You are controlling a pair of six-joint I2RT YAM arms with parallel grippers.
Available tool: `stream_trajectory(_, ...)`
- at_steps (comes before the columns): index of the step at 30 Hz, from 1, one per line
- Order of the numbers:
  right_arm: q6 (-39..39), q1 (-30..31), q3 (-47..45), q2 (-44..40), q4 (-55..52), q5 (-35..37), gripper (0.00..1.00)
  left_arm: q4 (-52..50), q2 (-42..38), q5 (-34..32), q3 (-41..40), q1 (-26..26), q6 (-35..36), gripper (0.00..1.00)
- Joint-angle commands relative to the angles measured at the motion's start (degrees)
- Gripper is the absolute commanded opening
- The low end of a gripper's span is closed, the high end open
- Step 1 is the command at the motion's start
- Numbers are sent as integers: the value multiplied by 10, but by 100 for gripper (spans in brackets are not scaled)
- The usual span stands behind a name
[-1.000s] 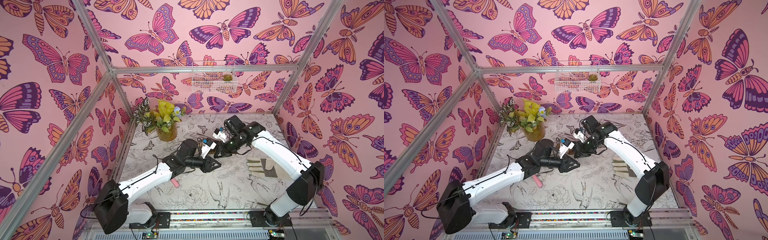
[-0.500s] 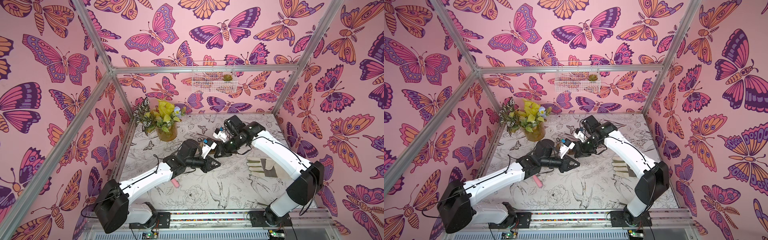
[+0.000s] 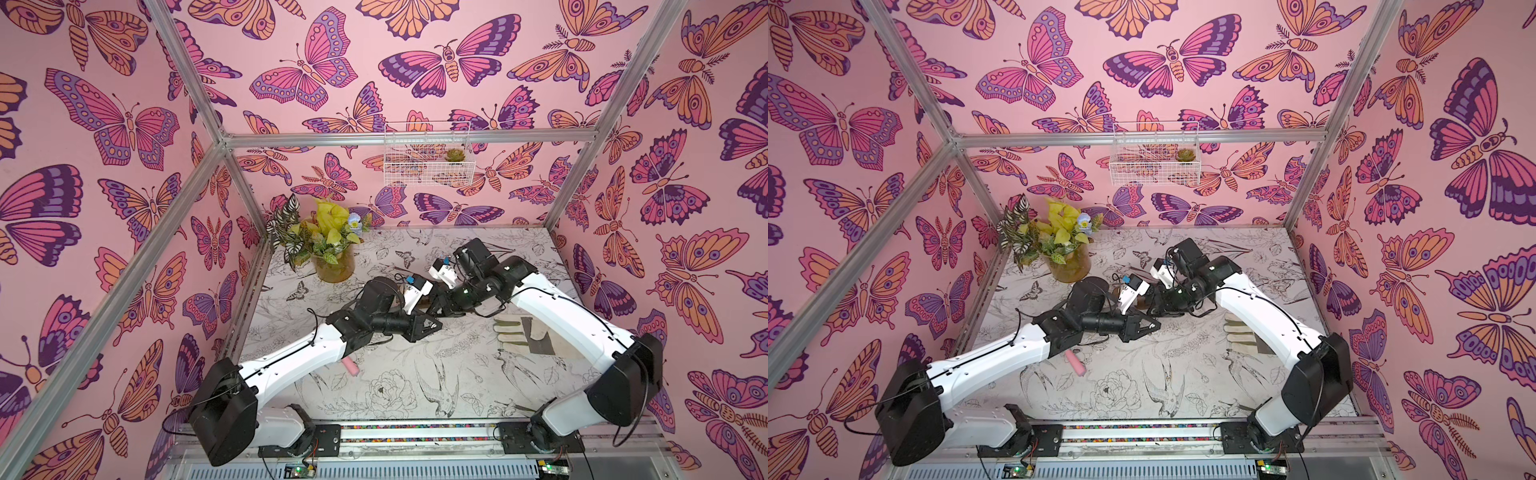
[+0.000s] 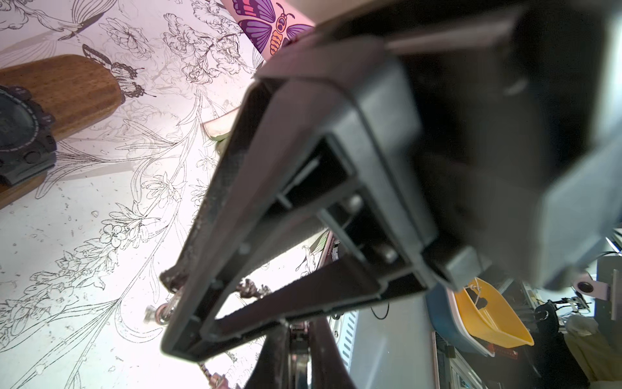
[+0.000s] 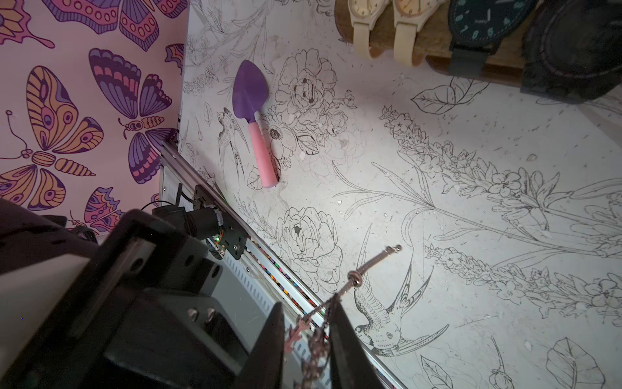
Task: Place watch on stand
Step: Pick up the watch at the center of the board.
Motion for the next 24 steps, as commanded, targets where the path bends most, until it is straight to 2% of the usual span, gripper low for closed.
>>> stream_trajectory(1, 26, -4, -14, -22, 52, 1, 28, 33, -6, 6, 13, 5, -15, 0)
stream_trajectory(12, 102, -75, -114, -146, 229, 5, 31, 67, -15, 20, -10, 31, -48, 0)
stream_trajectory(22, 72, -92, -187, -238, 282, 42, 35, 69, -27, 45, -16, 86, -65, 0)
stream_trajectory(24, 64, -93, -200, -253, 293, 51, 36, 69, -53, 53, -19, 104, -69, 0)
